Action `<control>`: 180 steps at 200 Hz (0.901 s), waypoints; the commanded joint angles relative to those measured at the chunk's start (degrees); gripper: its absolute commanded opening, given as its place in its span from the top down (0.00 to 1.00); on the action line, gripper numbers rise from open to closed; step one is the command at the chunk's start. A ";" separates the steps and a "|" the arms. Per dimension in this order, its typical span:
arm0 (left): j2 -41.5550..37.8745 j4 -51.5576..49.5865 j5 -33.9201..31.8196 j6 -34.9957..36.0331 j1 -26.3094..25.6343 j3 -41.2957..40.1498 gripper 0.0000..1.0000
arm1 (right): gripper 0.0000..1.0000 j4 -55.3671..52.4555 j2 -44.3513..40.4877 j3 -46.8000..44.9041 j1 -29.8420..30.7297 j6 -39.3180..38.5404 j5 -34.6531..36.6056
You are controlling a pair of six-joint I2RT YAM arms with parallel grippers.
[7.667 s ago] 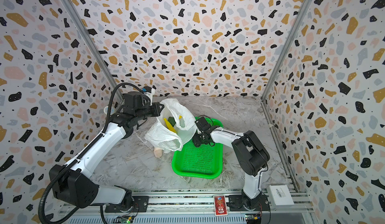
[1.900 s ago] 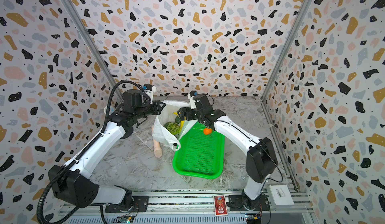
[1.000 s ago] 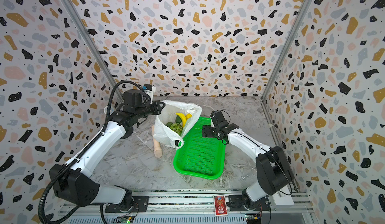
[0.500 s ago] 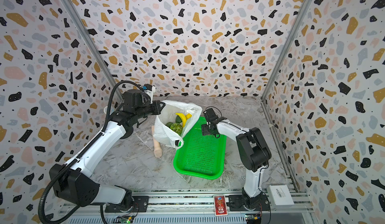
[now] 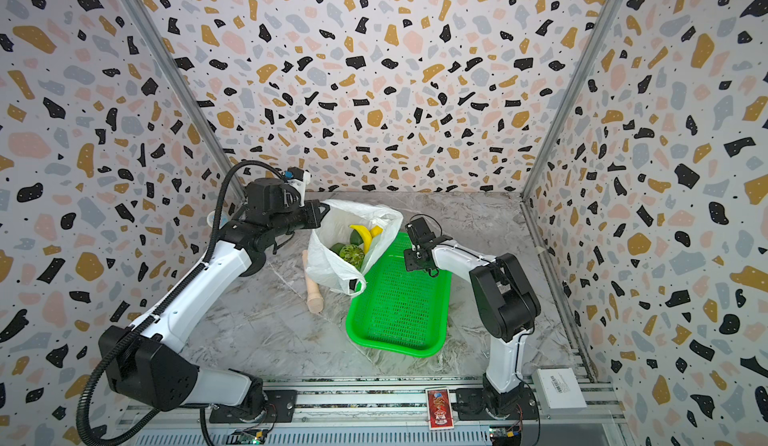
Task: Place the fruits into the plastic bag
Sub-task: Pick up the fruit from the bin, then place the fruit in the plastic bag.
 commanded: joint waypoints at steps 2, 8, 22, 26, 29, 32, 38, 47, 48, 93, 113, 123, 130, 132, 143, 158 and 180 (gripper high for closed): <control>-0.08 1.16 -0.37 0.82 -0.08 0.53 1.00 | 0.68 0.42 -9.59 -1.66 -0.19 0.68 -2.24; -0.03 1.12 -0.34 0.82 -0.08 0.52 1.00 | 0.68 0.35 -11.94 -2.10 -0.10 1.24 -2.39; -0.06 1.21 -0.27 0.82 -0.08 0.48 1.00 | 0.67 0.50 -18.05 -2.96 0.83 2.77 -2.58; 0.06 1.19 -0.30 0.82 -0.08 0.50 1.00 | 0.67 0.79 -19.96 -3.23 1.52 3.18 -2.38; 0.10 1.25 -0.26 0.82 -0.08 0.46 1.00 | 0.67 1.24 -21.22 -3.52 2.17 3.38 -2.26; 0.10 1.34 -0.26 0.82 -0.08 0.50 1.00 | 0.67 1.91 -22.64 -3.80 2.94 3.44 -2.00; 0.13 1.36 -0.21 0.81 -0.08 0.38 1.00 | 0.67 3.43 -25.42 -4.33 4.82 3.32 -0.85; 0.24 1.47 -0.27 0.73 -0.08 0.26 1.00 | 0.67 5.90 -29.09 -4.90 8.12 3.06 1.39; 0.22 1.47 -0.26 0.73 -0.04 0.25 1.00 | 0.67 6.19 -29.43 -4.93 8.56 2.99 1.51; 0.69 1.56 0.08 0.51 -0.08 0.81 1.00 | 0.61 15.74 -30.61 -2.50 17.55 1.63 -5.14; 0.49 1.58 0.10 0.48 -0.08 0.71 1.00 | 0.59 16.37 -24.60 0.63 17.57 2.67 -9.40; 0.38 1.50 -0.16 0.47 -0.06 0.77 1.00 | 0.58 16.98 -21.45 2.71 17.05 2.83 -10.88; 0.29 1.40 -0.11 0.55 -0.07 0.77 1.00 | 0.58 17.63 -19.43 4.29 16.16 3.26 -11.86; 0.22 1.45 -0.08 0.51 -0.08 0.77 1.00 | 0.58 17.67 -18.73 4.85 15.91 3.37 -12.07; 0.07 1.23 -0.20 0.56 -0.08 0.88 1.00 | 0.55 17.86 -15.06 8.02 13.77 4.46 -14.29; -0.14 1.23 -0.26 0.60 -0.07 0.89 1.00 | 0.38 17.37 -10.39 12.74 10.57 7.10 -18.87; -0.10 1.12 -0.43 0.73 -0.08 0.95 1.00 | 0.21 11.28 -6.17 19.07 8.16 8.00 -22.58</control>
